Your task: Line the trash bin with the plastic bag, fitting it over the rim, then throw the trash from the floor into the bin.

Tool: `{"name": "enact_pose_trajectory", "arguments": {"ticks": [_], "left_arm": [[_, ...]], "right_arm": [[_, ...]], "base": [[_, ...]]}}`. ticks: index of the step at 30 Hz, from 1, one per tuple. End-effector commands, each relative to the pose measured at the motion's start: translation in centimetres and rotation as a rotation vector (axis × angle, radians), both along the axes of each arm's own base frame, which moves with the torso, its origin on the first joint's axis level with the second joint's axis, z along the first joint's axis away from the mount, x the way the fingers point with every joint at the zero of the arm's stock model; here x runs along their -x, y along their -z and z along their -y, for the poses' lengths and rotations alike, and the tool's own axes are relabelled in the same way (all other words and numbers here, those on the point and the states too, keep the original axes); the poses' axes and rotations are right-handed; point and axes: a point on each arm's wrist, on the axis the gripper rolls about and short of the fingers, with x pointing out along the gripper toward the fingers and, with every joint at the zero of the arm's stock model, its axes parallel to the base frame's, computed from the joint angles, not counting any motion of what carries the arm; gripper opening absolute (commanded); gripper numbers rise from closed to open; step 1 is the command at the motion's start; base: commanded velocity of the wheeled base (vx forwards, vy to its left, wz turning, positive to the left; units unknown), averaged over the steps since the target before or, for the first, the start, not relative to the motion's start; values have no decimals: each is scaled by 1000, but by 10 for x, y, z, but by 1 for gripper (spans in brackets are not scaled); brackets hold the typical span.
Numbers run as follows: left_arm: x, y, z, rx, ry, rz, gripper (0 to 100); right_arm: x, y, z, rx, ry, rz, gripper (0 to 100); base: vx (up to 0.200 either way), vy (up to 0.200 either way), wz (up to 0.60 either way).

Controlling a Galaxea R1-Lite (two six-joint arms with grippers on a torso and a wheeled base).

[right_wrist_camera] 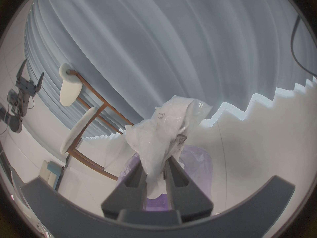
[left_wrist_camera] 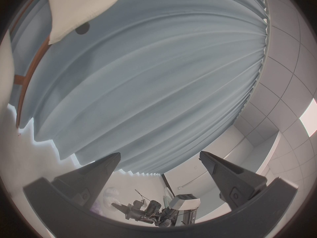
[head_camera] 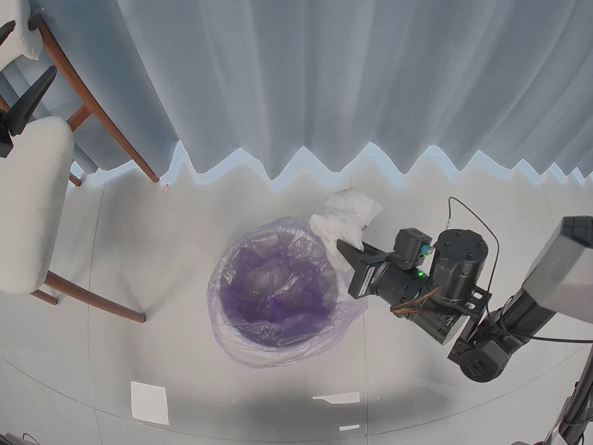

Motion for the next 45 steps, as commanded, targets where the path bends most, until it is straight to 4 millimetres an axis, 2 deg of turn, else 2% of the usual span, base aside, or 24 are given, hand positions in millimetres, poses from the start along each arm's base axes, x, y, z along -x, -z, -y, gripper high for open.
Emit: {"name": "enact_pose_trajectory", "arguments": {"ticks": [1,5,10,15,18,22,25,28,30,32,37,38,45], "left_arm": [[4,2,2,-9,-4,13,100],[8,0,4,-9,6,20,100],[9,-1,4,-14,3,30,100],[9,-1,6,-15,16,35,100],[10,0,9,-15,32,34,100],[12,0,10,-15,37,35,100],[12,0,10,-15,37,35,100],[12,0,10,-14,39,33,100],[12,0,10,-14,39,33,100],[12,1,11,-14,51,30,100],[11,2,12,-13,56,27,100],[11,2,13,-13,63,27,100],[11,2,14,-13,68,27,100]], "right_arm": [[0,37,-21,48,-45,-57,0],[-1,51,-26,52,-51,-60,0],[-4,54,-25,53,-45,-61,0],[-18,53,-32,27,-28,-31,0],[-28,60,-35,20,-6,-27,0],[-21,66,-30,25,-7,-23,0],[-11,79,-21,67,-9,-58,0],[-8,90,-19,85,-7,-79,0],[-8,90,-19,84,-8,-78,0],[-10,103,-21,79,-9,-61,0],[-9,114,-24,100,-20,-78,0],[-10,116,-25,100,-19,-78,100],[-8,112,-22,85,-15,-89,100]], "base": [[0,200,0],[0,200,0],[0,80,0],[0,0,0],[0,0,0],[0,0,0],[0,0,0],[0,0,0],[0,0,0],[0,0,0],[0,0,0],[0,0,0],[0,0,0]]}}
